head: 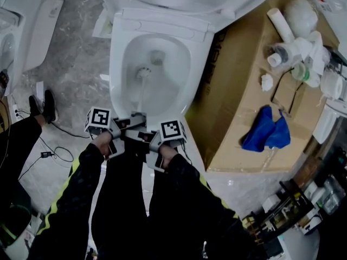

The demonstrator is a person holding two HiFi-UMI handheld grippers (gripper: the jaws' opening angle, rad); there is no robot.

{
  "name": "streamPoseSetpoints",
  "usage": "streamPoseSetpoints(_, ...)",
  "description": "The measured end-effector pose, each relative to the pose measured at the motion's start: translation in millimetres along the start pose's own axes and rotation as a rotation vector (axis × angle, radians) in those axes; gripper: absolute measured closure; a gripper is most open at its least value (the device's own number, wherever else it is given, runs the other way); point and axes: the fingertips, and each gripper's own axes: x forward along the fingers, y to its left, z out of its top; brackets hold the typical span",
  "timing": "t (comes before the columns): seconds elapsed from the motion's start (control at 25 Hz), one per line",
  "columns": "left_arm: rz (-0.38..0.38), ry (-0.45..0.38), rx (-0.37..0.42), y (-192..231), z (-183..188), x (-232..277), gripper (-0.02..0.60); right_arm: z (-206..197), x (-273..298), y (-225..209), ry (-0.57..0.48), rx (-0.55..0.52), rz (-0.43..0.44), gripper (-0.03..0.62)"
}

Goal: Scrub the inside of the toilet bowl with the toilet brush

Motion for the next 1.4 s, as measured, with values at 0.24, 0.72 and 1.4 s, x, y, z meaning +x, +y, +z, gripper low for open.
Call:
streamPoseSetpoints(0.24,-0.019,-0.012,0.037,-8.4,17.4,-3.8,0.322,12.8,8.5,8.7,0.000,-0.041,-0.006,0.385)
streamPoseSetpoints(0.72,-0.026,-0.001,0.107,-23.7,50.1,-12.6,0.322,37.9,29.4,27.9,-0.032,-0.096,0.028,0.385)
streamPoseSetpoints(1.4,-0.046,0.038,0.164,-28.3,75.9,-5.1,0.322,66.8,36.9,31.8,-0.103,-0.153,0.031,0.385)
